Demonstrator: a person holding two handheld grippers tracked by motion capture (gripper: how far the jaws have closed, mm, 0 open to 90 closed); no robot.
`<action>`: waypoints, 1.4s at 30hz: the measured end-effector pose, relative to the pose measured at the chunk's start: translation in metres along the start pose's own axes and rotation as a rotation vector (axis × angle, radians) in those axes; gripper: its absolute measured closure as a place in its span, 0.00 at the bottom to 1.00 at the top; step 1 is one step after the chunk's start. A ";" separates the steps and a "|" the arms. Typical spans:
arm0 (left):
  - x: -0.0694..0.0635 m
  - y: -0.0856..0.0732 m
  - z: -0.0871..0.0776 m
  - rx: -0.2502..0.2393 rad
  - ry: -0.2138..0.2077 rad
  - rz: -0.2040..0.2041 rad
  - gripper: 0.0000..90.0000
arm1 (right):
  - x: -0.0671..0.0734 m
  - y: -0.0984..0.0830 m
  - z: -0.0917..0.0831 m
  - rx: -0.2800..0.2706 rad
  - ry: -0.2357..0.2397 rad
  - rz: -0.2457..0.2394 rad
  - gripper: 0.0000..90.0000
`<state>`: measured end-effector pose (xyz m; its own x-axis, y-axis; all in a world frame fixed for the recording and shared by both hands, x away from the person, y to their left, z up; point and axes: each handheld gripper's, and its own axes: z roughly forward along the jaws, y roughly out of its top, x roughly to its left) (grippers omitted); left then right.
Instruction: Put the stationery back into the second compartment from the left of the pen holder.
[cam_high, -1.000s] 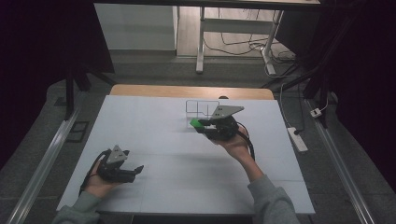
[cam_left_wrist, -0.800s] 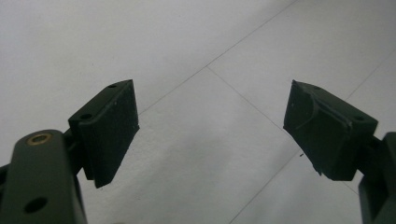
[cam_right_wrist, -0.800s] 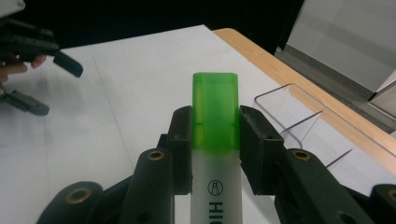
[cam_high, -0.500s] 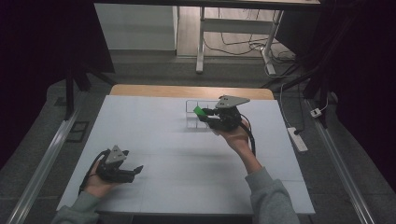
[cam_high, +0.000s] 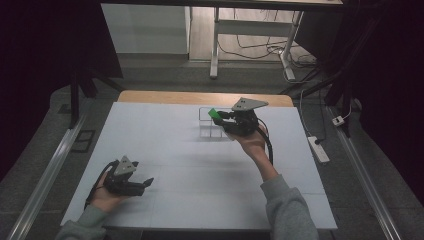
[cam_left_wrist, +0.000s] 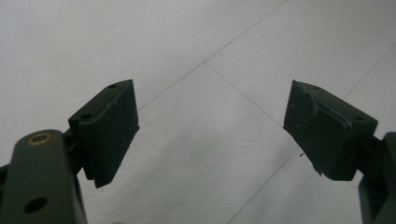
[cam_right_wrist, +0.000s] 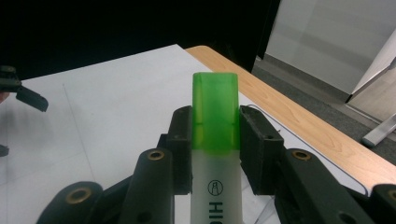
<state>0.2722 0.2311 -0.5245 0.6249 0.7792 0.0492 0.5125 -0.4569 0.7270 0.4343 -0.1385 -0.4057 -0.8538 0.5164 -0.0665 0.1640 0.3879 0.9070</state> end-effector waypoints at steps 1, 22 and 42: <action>0.000 0.000 0.000 0.000 0.001 -0.001 0.20 | -0.001 0.000 0.000 0.001 -0.005 0.002 0.74; 0.002 -0.001 0.000 -0.005 -0.012 -0.015 0.20 | -0.022 0.007 0.026 -0.006 -0.037 0.035 0.74; 0.003 -0.001 0.000 -0.007 -0.013 -0.017 0.20 | -0.040 0.020 0.053 -0.079 -0.076 0.062 0.73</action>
<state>0.2735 0.2341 -0.5254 0.6236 0.7813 0.0277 0.5193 -0.4405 0.7323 0.4982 -0.1113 -0.4073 -0.8026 0.5953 -0.0383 0.1729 0.2935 0.9402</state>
